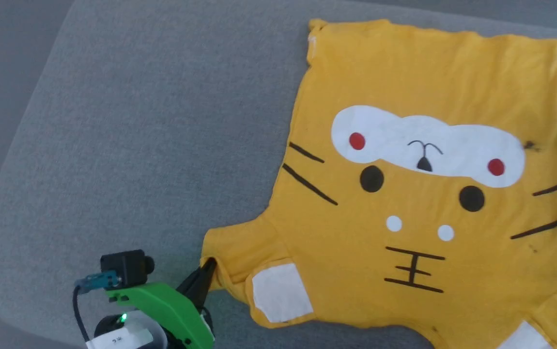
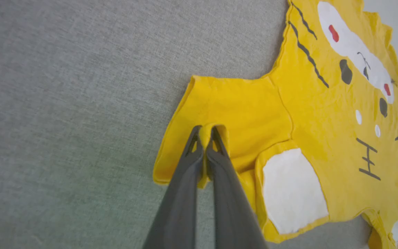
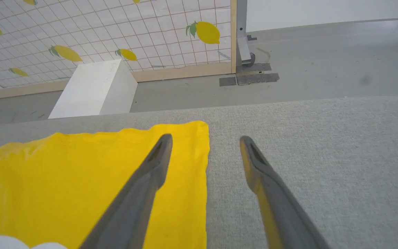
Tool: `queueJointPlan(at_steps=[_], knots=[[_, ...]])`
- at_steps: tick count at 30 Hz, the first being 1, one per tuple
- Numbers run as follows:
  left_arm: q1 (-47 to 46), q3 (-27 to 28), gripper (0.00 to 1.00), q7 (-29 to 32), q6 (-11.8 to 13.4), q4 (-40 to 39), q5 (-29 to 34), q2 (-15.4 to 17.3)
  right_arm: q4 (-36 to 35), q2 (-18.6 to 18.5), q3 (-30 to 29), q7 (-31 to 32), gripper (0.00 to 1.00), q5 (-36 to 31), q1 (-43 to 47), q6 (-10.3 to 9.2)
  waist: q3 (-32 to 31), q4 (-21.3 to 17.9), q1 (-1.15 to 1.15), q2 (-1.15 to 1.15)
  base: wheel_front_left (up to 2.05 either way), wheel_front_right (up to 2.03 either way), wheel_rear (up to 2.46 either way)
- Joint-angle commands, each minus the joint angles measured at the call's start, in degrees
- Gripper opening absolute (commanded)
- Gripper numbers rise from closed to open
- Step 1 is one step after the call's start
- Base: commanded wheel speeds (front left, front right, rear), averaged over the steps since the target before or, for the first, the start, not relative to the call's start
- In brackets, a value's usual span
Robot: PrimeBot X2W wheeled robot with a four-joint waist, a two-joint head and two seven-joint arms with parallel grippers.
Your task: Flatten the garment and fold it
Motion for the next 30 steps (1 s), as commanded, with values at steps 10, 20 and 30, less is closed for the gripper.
queueJointPlan(at_steps=[10,20,30], knots=[[-3.6,-3.4,0.00,-2.1,-1.3,-1.6,1.6,-2.6,2.1,-2.4,-6.9,16.7,1.00,-11.2,-12.4,-0.08,13.5,9.5,0.00,0.00,0.00,0.00,0.00],[-4.7,-4.2,0.00,-4.2,-2.3,0.7,1.6,-3.9,-4.1,-1.1,-9.0,31.8,0.00,-18.4,-13.3,-0.08,16.3,9.2,0.00,0.00,0.00,0.00,0.00],[-4.7,-3.3,0.00,-4.9,-2.0,3.0,1.6,-3.2,-13.1,-2.2,-5.5,13.1,0.00,-12.2,-3.6,-0.08,10.3,6.2,0.00,0.00,0.00,0.00,0.00]])
